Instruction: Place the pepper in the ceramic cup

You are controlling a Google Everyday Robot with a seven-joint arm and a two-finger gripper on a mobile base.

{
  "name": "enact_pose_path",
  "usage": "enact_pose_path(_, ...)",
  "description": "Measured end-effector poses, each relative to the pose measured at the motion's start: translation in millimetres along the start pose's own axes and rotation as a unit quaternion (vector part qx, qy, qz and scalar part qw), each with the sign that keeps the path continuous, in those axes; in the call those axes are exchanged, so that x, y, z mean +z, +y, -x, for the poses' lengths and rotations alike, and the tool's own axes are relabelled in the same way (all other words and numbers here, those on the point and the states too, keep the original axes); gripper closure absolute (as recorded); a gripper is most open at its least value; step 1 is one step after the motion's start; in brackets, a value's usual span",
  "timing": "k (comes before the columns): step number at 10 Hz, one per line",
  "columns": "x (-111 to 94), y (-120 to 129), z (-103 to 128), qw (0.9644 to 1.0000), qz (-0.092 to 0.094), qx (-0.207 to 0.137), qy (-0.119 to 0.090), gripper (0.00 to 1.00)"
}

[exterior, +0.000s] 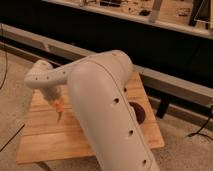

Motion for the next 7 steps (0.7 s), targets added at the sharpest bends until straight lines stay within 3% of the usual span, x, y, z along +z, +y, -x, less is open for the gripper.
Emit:
enact_pose_path(3, -25, -28, 30, 0.9989, -0.012, 0.021, -0.041, 1.00)
enact_pose_path(7, -33, -61, 56, 0.9963, -0.028, 0.045, -0.068, 1.00)
